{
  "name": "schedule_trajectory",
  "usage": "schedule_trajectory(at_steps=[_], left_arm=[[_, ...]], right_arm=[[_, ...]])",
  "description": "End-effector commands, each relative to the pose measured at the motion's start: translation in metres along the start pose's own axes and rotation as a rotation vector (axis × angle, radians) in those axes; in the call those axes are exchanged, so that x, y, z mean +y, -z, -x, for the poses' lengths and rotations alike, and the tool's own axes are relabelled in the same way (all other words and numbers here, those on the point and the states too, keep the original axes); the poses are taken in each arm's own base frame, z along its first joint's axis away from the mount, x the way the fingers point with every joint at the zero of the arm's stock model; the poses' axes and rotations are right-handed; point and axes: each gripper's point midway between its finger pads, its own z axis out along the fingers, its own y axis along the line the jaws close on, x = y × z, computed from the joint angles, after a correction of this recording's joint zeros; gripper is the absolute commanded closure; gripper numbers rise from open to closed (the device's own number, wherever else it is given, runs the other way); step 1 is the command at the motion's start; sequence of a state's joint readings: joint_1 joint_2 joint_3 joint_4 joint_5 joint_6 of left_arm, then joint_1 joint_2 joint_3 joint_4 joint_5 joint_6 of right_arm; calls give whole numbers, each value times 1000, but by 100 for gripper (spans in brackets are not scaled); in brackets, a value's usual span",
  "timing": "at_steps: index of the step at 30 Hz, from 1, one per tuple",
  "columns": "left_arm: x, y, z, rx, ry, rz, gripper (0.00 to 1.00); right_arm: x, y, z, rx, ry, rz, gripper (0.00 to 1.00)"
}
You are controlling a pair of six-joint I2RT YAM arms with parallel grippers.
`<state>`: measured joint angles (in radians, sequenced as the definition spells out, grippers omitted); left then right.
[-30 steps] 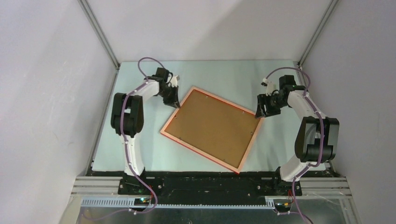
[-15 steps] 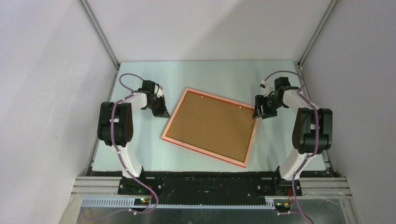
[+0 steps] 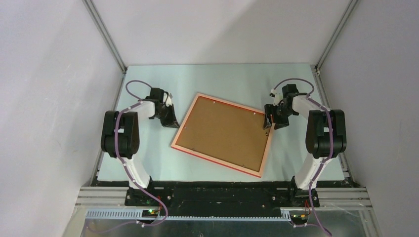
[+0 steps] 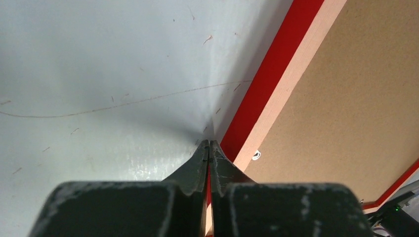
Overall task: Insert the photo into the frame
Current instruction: Adjust the photo frame at the center of the board.
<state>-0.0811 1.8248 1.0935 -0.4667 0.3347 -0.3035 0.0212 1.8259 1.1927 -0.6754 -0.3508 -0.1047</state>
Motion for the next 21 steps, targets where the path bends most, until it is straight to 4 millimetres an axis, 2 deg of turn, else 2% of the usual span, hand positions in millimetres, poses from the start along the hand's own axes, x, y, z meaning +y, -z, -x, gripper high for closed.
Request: schedule_trajectory(at_steps=[1,7,10,15,18,21], left_arm=[[-3,10,-7,1,-68,-11,93],[-17,13,-28,58,-179,-88,82],[-23,13,-43,109,-246,-123,77],[-35,16,-73,215,-320,-203,74],[-37,19,-80,227,-349,-215,74],[-36,21,-79,220,-354,-206,73]], right_arm=[[0,-4,-7,22,-6,-11,33],[4,-15,-8,45,-10,33,36],[5,-18,4,35,-1,54,36],[7,-20,26,16,35,76,35],[6,-17,36,7,73,77,33],[1,-16,29,23,93,63,33]])
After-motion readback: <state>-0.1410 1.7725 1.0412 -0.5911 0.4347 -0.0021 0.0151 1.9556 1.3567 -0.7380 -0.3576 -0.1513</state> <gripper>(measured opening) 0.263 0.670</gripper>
